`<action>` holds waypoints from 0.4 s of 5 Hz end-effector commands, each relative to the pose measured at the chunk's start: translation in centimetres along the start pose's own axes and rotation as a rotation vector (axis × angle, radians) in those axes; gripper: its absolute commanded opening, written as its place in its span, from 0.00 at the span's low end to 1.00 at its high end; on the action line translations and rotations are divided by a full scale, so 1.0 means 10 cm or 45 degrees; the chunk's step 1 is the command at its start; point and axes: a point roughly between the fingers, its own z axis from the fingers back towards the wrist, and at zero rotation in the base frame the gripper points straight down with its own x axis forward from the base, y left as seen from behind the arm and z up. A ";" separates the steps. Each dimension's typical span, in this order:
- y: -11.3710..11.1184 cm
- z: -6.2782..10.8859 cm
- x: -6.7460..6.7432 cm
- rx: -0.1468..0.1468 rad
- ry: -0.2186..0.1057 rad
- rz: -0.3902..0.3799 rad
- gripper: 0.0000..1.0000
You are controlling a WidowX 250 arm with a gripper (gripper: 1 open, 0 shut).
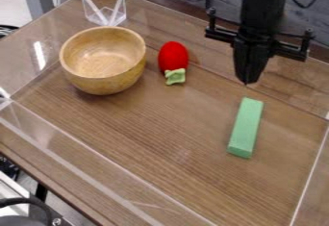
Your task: Put the green stick in the brown bowl
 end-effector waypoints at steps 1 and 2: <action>-0.06 0.12 0.02 -0.011 -0.063 0.013 1.00; -0.06 -0.02 -0.01 -0.005 -0.034 -0.069 1.00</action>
